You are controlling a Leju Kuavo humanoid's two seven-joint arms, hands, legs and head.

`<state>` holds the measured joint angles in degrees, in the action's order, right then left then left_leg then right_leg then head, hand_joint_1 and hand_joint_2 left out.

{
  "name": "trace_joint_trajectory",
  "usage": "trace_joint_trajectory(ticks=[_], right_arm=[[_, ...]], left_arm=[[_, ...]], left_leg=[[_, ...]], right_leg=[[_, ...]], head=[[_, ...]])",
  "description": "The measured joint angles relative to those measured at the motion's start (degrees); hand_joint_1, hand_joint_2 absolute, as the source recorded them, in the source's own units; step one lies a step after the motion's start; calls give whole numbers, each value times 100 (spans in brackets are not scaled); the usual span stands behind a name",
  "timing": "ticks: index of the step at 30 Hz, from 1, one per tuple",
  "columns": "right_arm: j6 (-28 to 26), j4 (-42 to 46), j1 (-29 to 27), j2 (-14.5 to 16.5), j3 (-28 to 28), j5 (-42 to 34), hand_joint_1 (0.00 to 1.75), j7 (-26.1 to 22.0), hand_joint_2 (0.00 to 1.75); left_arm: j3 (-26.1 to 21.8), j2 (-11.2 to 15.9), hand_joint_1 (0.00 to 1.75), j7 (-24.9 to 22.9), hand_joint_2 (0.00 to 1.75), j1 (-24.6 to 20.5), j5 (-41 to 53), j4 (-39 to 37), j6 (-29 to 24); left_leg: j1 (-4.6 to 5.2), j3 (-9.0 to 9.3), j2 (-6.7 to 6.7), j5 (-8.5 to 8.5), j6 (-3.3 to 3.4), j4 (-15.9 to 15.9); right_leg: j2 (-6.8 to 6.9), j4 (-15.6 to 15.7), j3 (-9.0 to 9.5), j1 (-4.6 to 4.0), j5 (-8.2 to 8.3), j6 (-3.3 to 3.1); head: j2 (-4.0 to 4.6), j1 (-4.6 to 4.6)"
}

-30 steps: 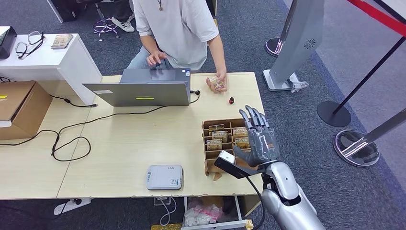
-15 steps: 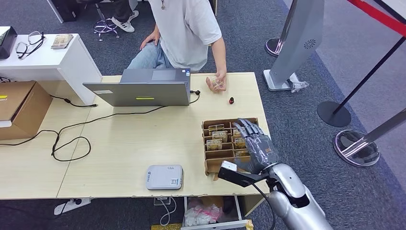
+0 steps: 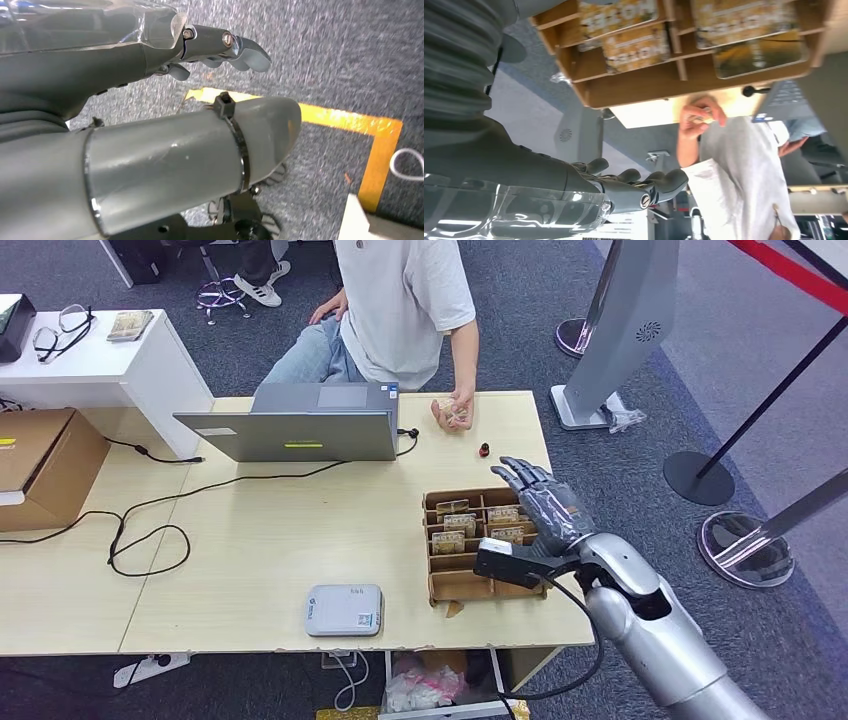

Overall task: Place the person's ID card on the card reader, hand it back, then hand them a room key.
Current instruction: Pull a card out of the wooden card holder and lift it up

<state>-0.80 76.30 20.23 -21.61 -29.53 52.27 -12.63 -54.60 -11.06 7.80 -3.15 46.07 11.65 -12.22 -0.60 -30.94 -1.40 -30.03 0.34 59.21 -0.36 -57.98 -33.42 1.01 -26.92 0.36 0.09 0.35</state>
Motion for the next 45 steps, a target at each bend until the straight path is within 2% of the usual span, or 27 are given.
trace_joint_trajectory(ticks=[10,18,30,35,39,42,45], right_arm=[[-21,177,-316,-594,-1,55,0,383,175],[3,467,-568,-900,115,65,0,414,175],[102,675,-580,-925,91,89,0,310,175],[127,656,-507,-924,36,89,17,284,175],[153,611,-445,-911,-32,89,19,277,175],[158,565,-402,-884,-64,103,35,270,175],[156,500,-339,-856,-107,137,40,249,175]], left_arm=[[0,-59,0,51,0,-2,48,0,-54],[0,-62,0,55,0,-3,72,0,-22],[0,-81,0,84,0,-7,71,0,-24],[0,-81,0,84,0,-7,62,0,-24],[0,-84,0,84,0,-7,57,0,-24],[0,-87,0,84,0,-8,59,0,-24],[0,-87,0,84,0,-9,68,0,-23]], left_leg=[[1,0,1,-4,5,0],[0,0,3,-4,5,0],[0,-1,3,-4,5,0],[0,-3,3,-4,5,0],[0,-4,2,-4,5,0],[0,-4,2,-4,5,0],[0,-4,2,-4,5,0]], right_leg=[[1,2,0,0,-1,1],[0,2,0,0,-1,1],[0,1,0,0,-1,1],[0,1,0,0,-1,1],[0,1,1,0,-1,1],[0,1,1,0,-1,1],[0,1,1,0,-1,1]], head=[[0,0],[0,-1],[0,0],[0,0],[0,-1],[0,0],[0,0]])
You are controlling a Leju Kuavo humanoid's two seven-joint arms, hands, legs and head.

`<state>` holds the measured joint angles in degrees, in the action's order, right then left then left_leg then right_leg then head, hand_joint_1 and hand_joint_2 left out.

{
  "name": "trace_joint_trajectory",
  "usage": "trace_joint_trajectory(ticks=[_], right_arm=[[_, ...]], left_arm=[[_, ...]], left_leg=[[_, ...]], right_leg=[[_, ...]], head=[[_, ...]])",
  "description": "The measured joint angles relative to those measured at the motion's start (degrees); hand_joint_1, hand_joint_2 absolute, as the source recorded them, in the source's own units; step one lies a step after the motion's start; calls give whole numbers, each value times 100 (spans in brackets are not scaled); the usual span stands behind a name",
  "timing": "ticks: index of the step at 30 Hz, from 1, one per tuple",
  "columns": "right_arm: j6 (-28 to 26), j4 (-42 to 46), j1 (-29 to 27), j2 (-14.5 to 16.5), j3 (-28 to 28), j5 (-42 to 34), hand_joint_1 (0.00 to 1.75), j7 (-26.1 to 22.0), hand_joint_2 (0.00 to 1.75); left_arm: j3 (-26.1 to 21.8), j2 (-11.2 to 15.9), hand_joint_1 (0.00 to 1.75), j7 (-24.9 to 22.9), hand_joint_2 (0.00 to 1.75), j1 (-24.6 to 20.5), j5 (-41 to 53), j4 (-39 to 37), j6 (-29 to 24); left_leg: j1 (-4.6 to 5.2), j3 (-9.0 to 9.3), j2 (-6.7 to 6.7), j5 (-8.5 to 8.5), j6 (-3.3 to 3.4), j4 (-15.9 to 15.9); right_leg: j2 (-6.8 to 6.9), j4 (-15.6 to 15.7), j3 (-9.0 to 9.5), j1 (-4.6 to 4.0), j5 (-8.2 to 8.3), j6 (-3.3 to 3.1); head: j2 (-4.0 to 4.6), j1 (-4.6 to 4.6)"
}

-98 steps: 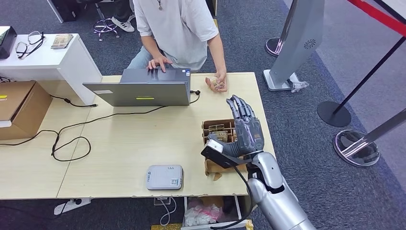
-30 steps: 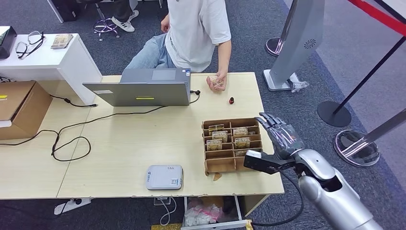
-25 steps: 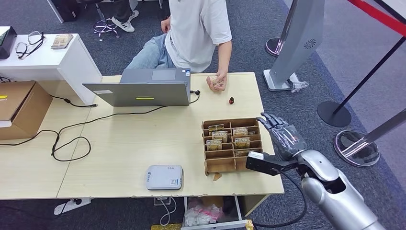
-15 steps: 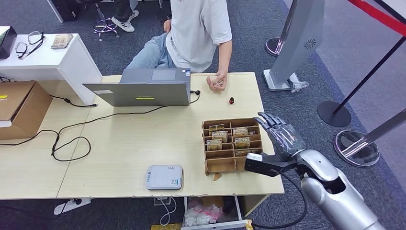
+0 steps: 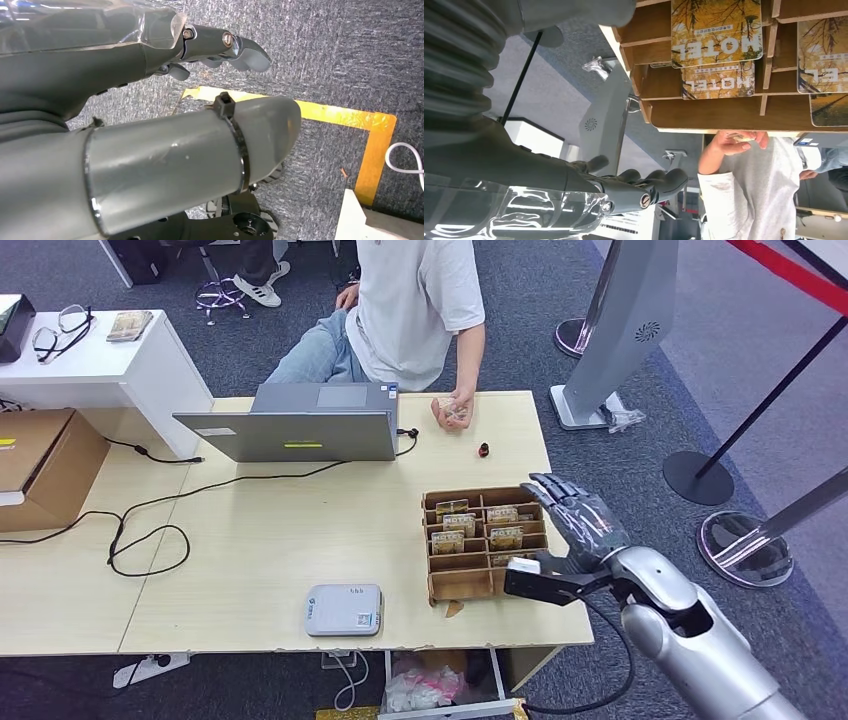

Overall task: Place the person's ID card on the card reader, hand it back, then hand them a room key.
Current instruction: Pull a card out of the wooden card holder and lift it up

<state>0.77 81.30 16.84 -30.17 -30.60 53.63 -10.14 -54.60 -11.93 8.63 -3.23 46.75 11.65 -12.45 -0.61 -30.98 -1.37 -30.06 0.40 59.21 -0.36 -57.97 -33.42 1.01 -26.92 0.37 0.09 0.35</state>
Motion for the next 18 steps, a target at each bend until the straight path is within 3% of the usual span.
trace_joint_trajectory(ticks=[2,6,10,18], right_arm=[[-2,-37,41,15,-35,16,41,-14,175],[-7,-102,102,48,-92,30,108,-33,175],[-13,-174,134,114,-157,37,79,-46,175],[-79,-252,144,213,-264,56,65,-42,175]], left_arm=[[0,0,0,0,0,0,2,0,-1],[0,0,0,-5,0,0,4,0,0],[0,0,0,-20,0,-1,10,0,1],[0,0,0,-28,0,-1,11,0,1]], left_leg=[[0,0,0,0,0,0],[0,0,0,0,0,0],[0,0,0,0,0,0],[0,0,0,0,0,0]], right_leg=[[0,0,0,0,0,0],[0,0,0,0,0,0],[0,0,0,0,0,0],[0,0,0,0,0,0]], head=[[0,0],[0,0],[0,0],[0,0]])
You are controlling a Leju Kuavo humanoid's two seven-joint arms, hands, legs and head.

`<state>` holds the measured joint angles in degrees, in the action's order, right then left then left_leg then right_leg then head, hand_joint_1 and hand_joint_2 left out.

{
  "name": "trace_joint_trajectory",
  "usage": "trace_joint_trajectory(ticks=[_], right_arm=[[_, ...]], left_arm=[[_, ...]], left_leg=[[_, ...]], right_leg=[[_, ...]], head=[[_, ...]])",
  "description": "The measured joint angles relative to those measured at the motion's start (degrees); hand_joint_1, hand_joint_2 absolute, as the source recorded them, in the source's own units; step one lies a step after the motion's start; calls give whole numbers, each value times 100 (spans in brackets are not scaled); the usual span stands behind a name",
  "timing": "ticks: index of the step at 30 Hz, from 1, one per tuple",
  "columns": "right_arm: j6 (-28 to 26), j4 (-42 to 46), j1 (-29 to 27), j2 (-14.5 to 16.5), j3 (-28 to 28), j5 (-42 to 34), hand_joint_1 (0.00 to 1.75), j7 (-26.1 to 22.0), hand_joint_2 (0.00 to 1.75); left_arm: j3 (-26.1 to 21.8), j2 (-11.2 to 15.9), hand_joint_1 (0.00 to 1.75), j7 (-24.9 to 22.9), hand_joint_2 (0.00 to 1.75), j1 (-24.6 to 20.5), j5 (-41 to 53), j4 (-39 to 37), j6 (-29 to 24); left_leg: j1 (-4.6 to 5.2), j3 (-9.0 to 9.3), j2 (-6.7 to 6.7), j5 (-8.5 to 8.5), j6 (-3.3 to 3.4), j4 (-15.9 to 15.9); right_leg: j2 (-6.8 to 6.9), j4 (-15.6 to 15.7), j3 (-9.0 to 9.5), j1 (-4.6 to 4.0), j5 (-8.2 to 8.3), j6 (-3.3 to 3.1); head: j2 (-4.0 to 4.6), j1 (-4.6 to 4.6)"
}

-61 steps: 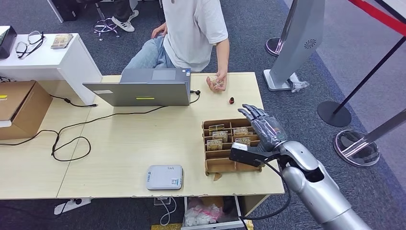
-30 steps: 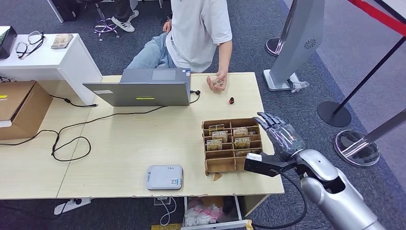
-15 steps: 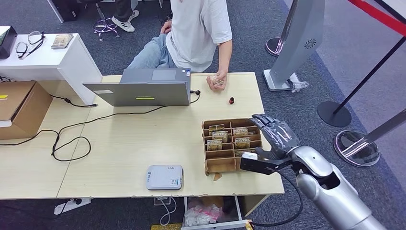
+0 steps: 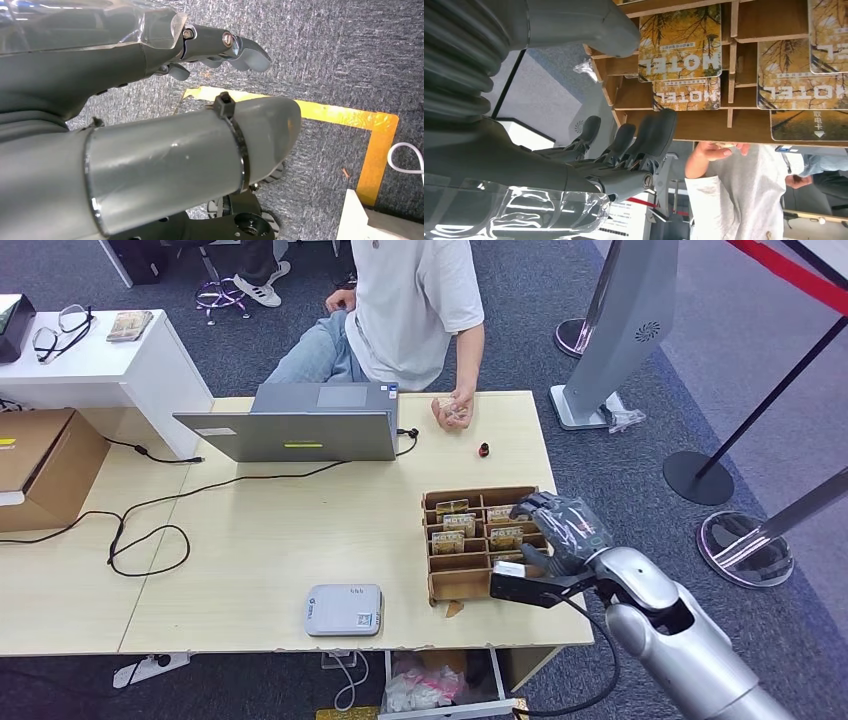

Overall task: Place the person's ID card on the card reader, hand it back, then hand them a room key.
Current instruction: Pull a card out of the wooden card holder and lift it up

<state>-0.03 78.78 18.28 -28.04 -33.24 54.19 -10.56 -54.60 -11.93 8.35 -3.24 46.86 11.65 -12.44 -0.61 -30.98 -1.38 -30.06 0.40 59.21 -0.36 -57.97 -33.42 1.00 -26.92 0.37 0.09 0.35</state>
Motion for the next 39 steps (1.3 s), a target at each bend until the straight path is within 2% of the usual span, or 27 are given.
trace_joint_trajectory(ticks=[24,35,39], right_arm=[[-6,-126,3,222,-204,44,76,13,175],[-8,-367,73,394,-257,84,68,21,175],[-15,-428,96,417,-259,84,71,25,175]], left_arm=[[0,0,0,-42,0,0,7,0,5],[0,0,0,-47,0,0,43,0,24],[0,2,0,-51,0,0,46,0,26]], left_leg=[[0,0,0,0,0,0],[0,-1,0,0,0,0],[0,-1,0,0,0,0]], right_leg=[[0,0,0,0,0,0],[0,0,0,0,0,0],[0,0,0,0,0,0]], head=[[0,0],[0,0],[0,0]])
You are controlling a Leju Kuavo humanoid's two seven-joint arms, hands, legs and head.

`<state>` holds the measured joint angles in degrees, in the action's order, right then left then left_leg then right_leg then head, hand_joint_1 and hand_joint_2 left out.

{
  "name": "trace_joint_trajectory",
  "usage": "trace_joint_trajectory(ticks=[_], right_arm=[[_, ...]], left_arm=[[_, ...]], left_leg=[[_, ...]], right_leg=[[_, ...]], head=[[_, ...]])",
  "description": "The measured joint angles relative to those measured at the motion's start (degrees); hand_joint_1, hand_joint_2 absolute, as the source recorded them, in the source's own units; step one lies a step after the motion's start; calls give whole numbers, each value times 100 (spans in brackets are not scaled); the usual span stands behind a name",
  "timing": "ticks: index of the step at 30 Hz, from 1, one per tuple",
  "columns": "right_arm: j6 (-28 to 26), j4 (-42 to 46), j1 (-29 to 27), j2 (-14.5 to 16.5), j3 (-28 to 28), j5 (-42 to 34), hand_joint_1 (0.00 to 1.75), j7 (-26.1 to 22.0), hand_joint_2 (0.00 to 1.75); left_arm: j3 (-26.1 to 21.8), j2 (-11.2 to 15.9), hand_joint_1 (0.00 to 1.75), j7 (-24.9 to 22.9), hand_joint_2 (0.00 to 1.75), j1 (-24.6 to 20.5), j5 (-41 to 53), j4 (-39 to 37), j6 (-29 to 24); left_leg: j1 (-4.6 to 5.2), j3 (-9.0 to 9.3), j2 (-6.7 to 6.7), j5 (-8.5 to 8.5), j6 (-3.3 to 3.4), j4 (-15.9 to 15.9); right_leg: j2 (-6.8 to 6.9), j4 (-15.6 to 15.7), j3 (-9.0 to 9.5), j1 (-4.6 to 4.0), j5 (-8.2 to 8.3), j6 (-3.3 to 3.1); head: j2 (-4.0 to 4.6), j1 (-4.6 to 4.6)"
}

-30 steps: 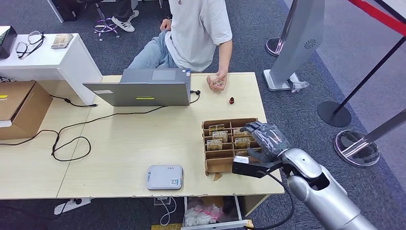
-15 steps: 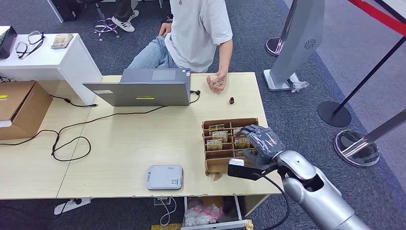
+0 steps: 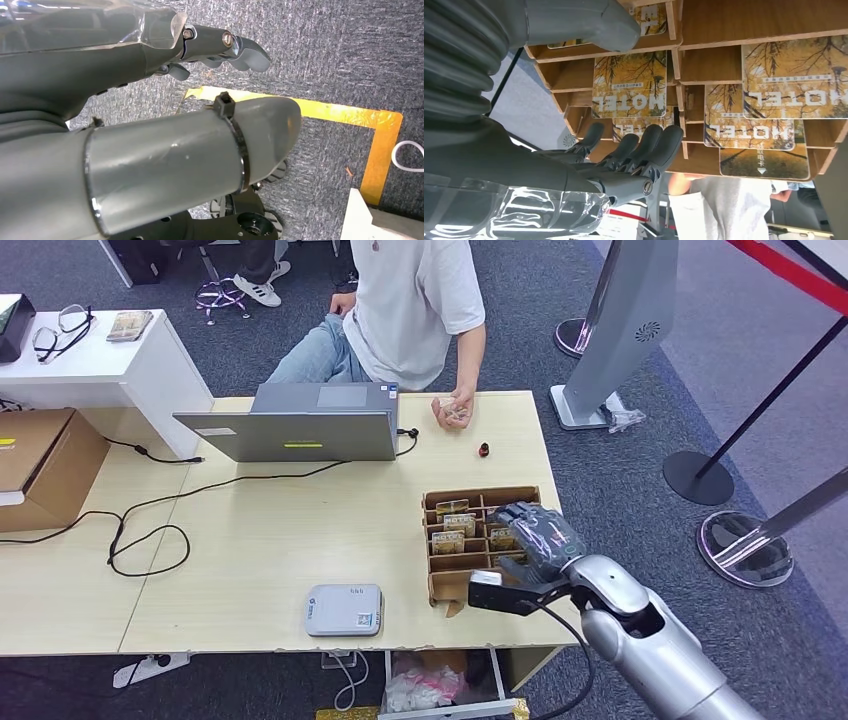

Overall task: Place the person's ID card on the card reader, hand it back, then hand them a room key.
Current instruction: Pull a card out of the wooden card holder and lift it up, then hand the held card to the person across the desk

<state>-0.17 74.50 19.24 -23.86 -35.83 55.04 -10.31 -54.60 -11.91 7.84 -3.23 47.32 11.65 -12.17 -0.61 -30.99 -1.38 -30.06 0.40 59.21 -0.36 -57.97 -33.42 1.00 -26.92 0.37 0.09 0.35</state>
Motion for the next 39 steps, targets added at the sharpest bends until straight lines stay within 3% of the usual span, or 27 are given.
trace_joint_trajectory(ticks=[2,3,6,7,22,28,39], right_arm=[[1,-42,36,20,-3,0,75,1,175],[2,-64,57,28,-5,0,89,1,175],[2,-128,110,41,-6,0,153,1,175],[2,-149,125,44,-6,-2,161,1,175],[-50,-314,245,66,-9,-98,175,-22,175],[-192,-302,329,80,-10,-115,175,-84,175],[-498,386,757,19,166,-172,175,-105,175]], left_arm=[[0,0,0,-3,0,0,0,0,0],[0,0,0,-3,0,0,0,0,0],[0,0,0,-4,0,1,0,0,0],[0,1,0,-4,0,1,0,0,0],[0,4,0,-6,0,2,-8,0,-1],[0,74,0,-121,0,3,-1,0,273],[0,146,0,-104,0,5,45,0,308]], left_leg=[[0,0,0,0,0,0],[0,1,0,0,0,0],[0,1,-1,0,0,0],[0,1,-1,0,0,0],[0,1,-1,0,0,0],[-1,0,0,1,0,0],[1,3,1,1,0,0]], right_leg=[[0,0,0,0,0,0],[0,0,0,0,0,0],[0,0,0,0,0,0],[0,0,0,0,0,0],[0,0,0,0,0,0],[0,-1,0,0,0,0],[-2,-2,0,1,1,0]], head=[[0,0],[0,0],[0,0],[0,0],[0,0],[0,0],[0,0]])
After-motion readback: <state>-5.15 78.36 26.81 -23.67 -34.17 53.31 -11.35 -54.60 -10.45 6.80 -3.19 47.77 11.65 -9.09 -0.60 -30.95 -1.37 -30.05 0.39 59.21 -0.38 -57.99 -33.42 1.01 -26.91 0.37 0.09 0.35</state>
